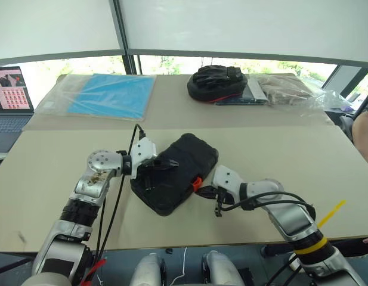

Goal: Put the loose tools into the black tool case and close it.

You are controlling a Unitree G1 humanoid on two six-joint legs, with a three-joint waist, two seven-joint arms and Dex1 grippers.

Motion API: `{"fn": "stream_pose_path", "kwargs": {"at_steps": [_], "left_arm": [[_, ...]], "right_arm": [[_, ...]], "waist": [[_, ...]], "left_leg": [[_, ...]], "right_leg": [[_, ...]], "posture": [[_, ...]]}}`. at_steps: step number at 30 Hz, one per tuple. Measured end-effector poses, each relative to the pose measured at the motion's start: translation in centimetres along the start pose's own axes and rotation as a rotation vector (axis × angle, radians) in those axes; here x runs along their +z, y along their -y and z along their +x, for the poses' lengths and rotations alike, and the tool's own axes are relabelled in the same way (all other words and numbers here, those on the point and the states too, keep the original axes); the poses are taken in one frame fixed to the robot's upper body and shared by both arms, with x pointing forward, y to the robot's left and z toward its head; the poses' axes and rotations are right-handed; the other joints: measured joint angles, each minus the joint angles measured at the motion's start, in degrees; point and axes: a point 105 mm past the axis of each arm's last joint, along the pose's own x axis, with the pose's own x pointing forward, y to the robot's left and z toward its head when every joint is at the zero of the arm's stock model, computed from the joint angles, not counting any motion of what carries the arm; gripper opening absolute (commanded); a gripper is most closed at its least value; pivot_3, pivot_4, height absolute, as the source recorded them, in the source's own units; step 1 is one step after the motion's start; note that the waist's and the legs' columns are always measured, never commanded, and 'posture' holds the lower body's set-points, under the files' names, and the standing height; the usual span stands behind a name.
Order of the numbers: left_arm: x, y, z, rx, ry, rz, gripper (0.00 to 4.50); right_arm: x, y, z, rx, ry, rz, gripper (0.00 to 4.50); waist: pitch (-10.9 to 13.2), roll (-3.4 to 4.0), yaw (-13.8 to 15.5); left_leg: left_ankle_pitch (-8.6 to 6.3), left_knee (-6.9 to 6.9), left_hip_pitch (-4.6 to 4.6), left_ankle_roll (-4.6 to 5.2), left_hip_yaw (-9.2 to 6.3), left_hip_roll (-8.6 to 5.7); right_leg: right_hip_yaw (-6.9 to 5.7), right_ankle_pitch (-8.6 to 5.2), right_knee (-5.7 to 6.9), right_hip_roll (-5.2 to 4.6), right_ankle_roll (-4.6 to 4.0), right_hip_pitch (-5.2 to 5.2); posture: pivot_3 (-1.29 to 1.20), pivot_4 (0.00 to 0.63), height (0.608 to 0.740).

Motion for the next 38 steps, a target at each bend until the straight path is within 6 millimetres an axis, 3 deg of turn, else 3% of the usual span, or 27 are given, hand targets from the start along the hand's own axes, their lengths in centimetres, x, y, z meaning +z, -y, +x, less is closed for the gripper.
{"fn": "stream_pose_path", "kwargs": {"at_steps": [5, 10, 16, 18, 20, 22, 25, 29, 32, 38], "left_arm": [[-0.2, 0.1, -0.1, -0.003, -0.016, -0.006, 0.10], [-0.2, 0.2, 0.0, -0.010, -0.022, -0.010, 0.10], [0.3, 0.0, -0.1, 0.005, -0.006, 0.000, 0.10], [0.5, 0.1, -0.9, 0.052, 0.051, -0.043, 0.61], [0.7, 0.3, -2.3, 0.098, 0.082, -0.069, 1.07], [0.4, 0.4, -4.2, 0.153, 0.070, -0.085, 1.89], [-1.3, 0.8, -8.7, 0.293, 0.003, -0.135, 2.89], [-4.0, 2.3, -14.1, 0.445, -0.145, -0.110, 4.40], [-6.4, 4.7, -15.4, 0.485, -0.206, -0.158, 4.50], [-7.5, 6.1, -16.7, 0.591, -0.226, -0.175, 4.50]], "right_arm": [[0.2, 0.2, -0.2, -0.004, -0.001, -0.012, 0.00], [0.9, 0.4, -1.8, -0.022, 0.009, -0.052, 0.00], [0.8, 0.3, -1.9, -0.034, 0.020, -0.036, 0.00], [0.2, -0.3, -2.8, -0.037, 0.040, 0.003, 0.00], [0.0, -0.2, -4.2, -0.080, 0.082, 0.032, 0.58], [-0.4, 0.0, -5.8, -0.125, 0.094, 0.017, 1.21], [-1.1, 0.4, -8.6, -0.197, 0.108, -0.033, 2.17], [-1.0, -0.6, -10.6, -0.148, 0.220, -0.120, 3.55], [-2.0, 0.2, -11.6, -0.162, 0.238, -0.103, 4.47], [-3.4, 3.3, -13.0, -0.274, 0.243, -0.097, 4.47]], "waist": [[0.0, 0.00, -0.2], [0.0, 0.01, -0.1], [0.0, 0.01, -0.1], [0.0, 0.01, -0.1], [0.0, -0.03, -0.4], [0.1, -0.02, -0.5], [0.1, -0.02, -0.5], [0.2, -0.02, -0.3], [0.4, -0.25, 0.2], [0.5, -0.41, 1.3]], "left_leg": [[0.00, -0.04, 0.00, 0.00, 0.00, -0.01], [0.00, -0.08, 0.01, 0.00, 0.00, -0.01], [0.00, -0.09, -0.02, 0.00, 0.00, -0.01], [-0.02, -0.15, -0.11, 0.02, 0.01, 0.01], [-0.06, -0.18, -0.23, 0.06, 0.04, 0.02], [-0.11, -0.22, -0.25, 0.11, 0.05, 0.04], [-0.12, -0.29, -0.23, 0.11, 0.06, 0.08], [-0.14, -0.36, -0.03, 0.09, 0.17, 0.10], [-0.13, -0.28, -0.08, 0.08, 0.22, 0.11], [-0.14, -0.28, -0.09, 0.06, 0.29, 0.10]], "right_leg": [[0.02, 0.00, -0.01, 0.00, -0.01, -0.02], [0.02, -0.01, -0.06, -0.02, 0.00, 0.01], [0.02, -0.02, -0.07, -0.03, 0.00, -0.02], [0.04, 0.01, -0.09, -0.10, -0.06, -0.10], [0.07, 0.03, -0.12, -0.10, -0.11, -0.23], [0.11, 0.03, -0.14, -0.09, -0.11, -0.26], [0.08, -0.02, -0.20, -0.09, -0.05, -0.27], [0.05, -0.11, -0.30, -0.19, 0.02, -0.11], [0.04, -0.16, -0.30, -0.28, -0.12, -0.17], [0.00, -0.19, -0.30, -0.45, -0.52, -0.21]], "posture": [[0.00, 0.150, 0.740], [0.00, 0.150, 0.740], [0.00, 0.150, 0.740], [0.00, 0.150, 0.740], [0.00, 0.150, 0.740], [0.00, 0.150, 0.740], [0.00, 0.150, 0.740], [0.00, 0.150, 0.740], [0.00, 0.150, 0.740], [0.00, 0.150, 0.740]]}}
